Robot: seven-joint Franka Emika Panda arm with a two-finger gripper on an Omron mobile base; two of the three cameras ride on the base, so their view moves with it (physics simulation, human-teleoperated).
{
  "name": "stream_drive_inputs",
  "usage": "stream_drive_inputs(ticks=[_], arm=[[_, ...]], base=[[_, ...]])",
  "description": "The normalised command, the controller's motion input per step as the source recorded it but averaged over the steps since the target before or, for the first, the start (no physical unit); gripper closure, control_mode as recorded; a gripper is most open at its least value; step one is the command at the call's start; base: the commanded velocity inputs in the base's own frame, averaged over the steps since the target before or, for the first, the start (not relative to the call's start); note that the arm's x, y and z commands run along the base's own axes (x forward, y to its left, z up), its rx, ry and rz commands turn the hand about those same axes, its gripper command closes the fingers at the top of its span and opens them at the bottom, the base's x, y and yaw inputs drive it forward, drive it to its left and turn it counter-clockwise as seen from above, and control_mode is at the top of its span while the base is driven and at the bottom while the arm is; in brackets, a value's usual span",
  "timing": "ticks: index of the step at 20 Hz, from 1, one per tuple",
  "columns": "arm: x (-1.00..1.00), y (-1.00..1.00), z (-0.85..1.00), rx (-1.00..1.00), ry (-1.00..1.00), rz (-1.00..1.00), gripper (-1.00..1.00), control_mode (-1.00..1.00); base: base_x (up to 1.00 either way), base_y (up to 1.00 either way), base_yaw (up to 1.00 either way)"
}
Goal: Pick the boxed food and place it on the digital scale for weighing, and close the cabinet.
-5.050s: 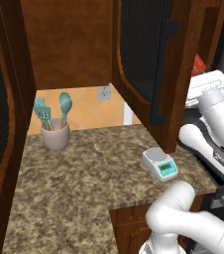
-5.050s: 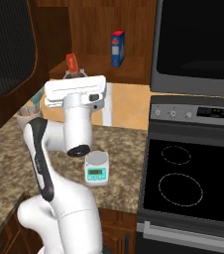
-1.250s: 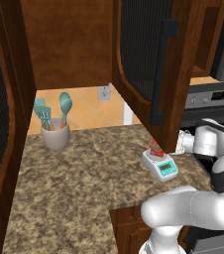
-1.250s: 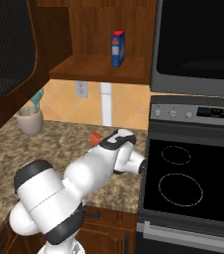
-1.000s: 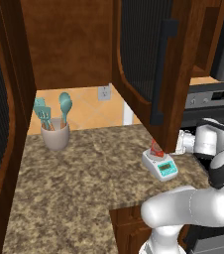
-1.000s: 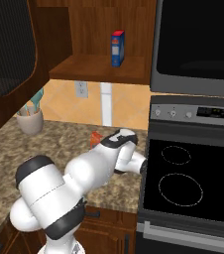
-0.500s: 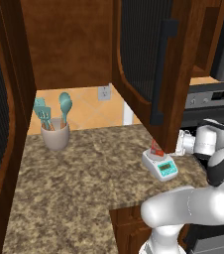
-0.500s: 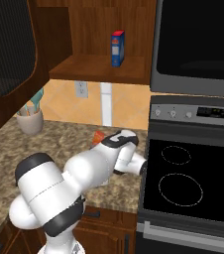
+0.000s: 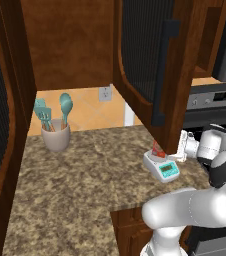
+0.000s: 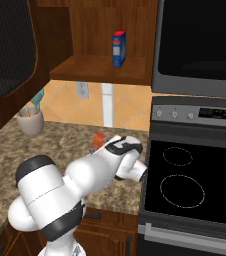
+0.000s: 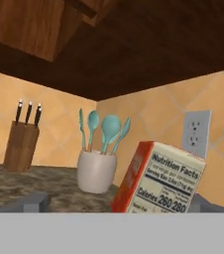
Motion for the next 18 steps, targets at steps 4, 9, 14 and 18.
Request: stream_drive_inputs(ticks=[4, 9, 14, 18], arm=[[-0.01, 0.01, 0.00, 0.00, -0.25, 0.00, -1.00, -1.00], [0.00, 0.01, 0.00, 0.00, -0.20, 0.00, -1.00, -1.00], [0.00, 0.00, 0.00, 0.00, -0.16, 0.00, -1.00, -1.00], [0.00, 0.00, 0.02, 0.00, -0.13, 0.00, -1.00, -1.00]], base=[[0.00, 0.00, 0.00], [0.00, 0.00, 0.00], [0.00, 0.00, 0.00], [0.00, 0.00, 0.00]])
